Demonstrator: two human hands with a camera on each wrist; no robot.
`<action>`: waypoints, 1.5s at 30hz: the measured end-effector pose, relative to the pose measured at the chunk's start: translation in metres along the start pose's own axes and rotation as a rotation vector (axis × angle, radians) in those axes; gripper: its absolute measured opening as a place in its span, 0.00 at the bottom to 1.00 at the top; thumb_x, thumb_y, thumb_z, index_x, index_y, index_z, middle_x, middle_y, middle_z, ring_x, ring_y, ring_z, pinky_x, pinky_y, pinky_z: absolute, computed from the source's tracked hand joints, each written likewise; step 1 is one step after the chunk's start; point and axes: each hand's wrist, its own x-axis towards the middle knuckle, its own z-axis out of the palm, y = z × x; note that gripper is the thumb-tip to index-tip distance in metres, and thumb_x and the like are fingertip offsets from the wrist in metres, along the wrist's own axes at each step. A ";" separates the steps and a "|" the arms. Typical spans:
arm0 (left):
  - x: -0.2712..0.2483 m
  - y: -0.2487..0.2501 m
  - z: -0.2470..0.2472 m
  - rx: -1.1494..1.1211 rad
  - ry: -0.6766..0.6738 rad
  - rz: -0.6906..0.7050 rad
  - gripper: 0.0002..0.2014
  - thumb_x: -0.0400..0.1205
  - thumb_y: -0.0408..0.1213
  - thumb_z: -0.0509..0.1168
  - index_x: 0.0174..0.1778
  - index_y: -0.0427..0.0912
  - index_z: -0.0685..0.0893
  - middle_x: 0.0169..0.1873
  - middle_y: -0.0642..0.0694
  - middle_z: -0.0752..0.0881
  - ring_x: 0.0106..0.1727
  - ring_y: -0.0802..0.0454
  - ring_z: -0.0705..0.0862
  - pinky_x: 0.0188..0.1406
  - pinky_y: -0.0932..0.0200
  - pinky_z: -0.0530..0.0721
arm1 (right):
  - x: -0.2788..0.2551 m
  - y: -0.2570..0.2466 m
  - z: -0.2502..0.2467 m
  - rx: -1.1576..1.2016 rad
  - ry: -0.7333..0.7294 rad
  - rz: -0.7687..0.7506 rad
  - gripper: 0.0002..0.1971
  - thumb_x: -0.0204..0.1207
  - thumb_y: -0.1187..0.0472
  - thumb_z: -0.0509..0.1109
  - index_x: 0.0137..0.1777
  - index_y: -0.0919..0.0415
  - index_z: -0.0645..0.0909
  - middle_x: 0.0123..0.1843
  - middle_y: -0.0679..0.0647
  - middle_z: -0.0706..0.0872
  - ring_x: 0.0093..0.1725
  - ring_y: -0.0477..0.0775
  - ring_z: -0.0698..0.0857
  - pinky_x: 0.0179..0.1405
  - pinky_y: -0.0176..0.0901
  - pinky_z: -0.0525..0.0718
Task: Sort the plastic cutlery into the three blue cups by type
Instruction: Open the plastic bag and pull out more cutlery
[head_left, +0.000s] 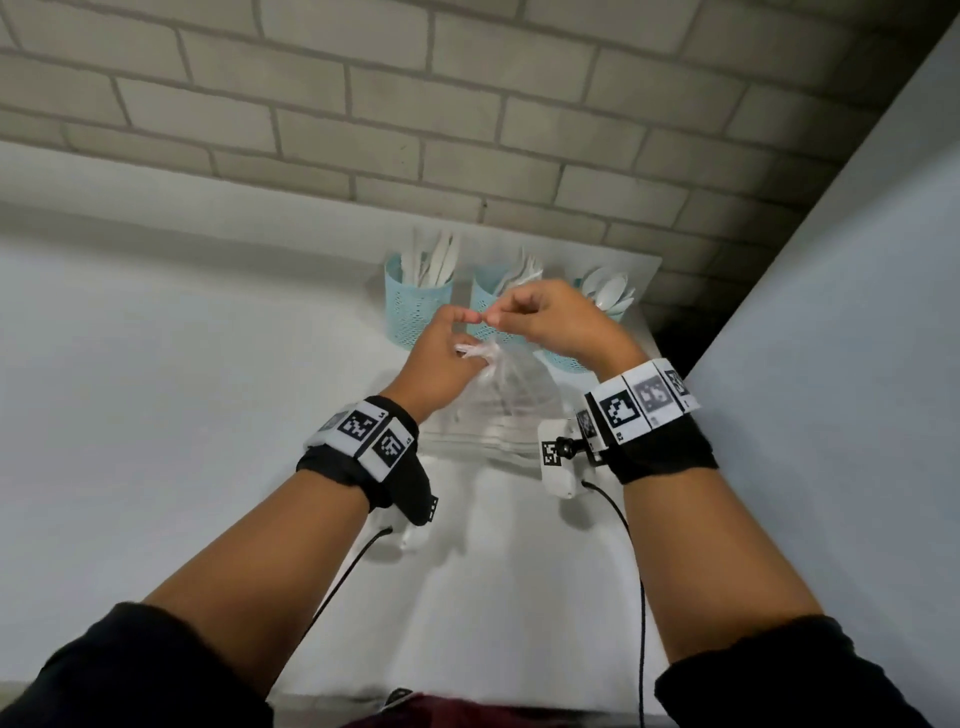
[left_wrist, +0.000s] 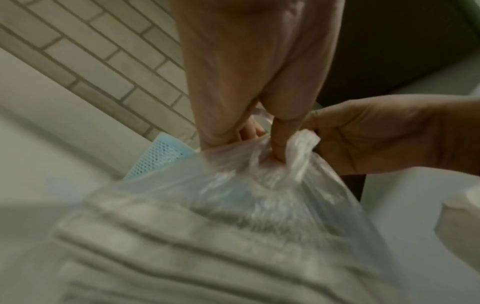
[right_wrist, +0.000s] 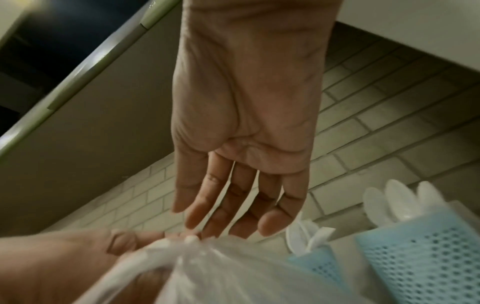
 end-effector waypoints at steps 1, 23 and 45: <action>0.000 -0.003 0.005 0.008 -0.012 -0.009 0.21 0.77 0.23 0.67 0.62 0.40 0.70 0.43 0.44 0.81 0.39 0.59 0.80 0.36 0.74 0.79 | -0.006 0.004 0.000 0.008 -0.026 0.016 0.06 0.74 0.63 0.74 0.48 0.64 0.87 0.47 0.60 0.89 0.43 0.44 0.84 0.50 0.38 0.80; -0.024 -0.019 -0.002 -0.102 -0.144 -0.125 0.36 0.71 0.21 0.73 0.72 0.43 0.68 0.55 0.37 0.84 0.52 0.50 0.86 0.52 0.62 0.86 | -0.025 0.030 0.029 -0.281 -0.154 -0.047 0.10 0.68 0.64 0.78 0.49 0.62 0.87 0.35 0.38 0.78 0.36 0.33 0.75 0.34 0.21 0.69; -0.005 -0.028 0.020 0.250 0.056 0.059 0.04 0.73 0.36 0.75 0.36 0.39 0.88 0.28 0.54 0.84 0.27 0.67 0.77 0.34 0.78 0.72 | -0.032 0.020 0.016 0.364 0.332 -0.021 0.08 0.77 0.62 0.70 0.43 0.65 0.87 0.30 0.52 0.82 0.26 0.38 0.77 0.32 0.29 0.76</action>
